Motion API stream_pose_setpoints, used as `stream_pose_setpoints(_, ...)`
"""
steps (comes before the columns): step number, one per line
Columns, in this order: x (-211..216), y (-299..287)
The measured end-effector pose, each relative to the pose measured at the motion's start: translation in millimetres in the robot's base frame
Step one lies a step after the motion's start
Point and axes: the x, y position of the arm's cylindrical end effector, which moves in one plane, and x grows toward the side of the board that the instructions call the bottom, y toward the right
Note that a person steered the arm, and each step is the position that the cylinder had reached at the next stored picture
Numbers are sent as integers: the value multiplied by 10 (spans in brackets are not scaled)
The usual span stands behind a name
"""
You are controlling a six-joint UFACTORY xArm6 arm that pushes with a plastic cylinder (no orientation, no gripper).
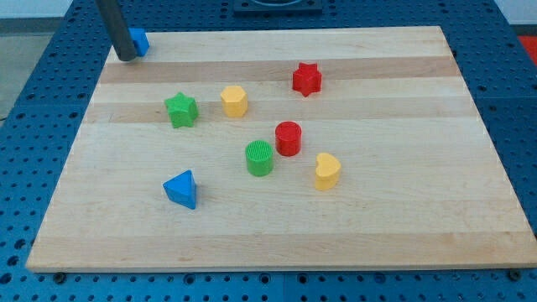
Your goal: Move the arm to the center left of the board
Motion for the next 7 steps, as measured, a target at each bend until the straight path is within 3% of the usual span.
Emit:
stream_pose_setpoints(3,7,0)
stream_pose_setpoints(6,312,618)
stream_pose_setpoints(7,413,580)
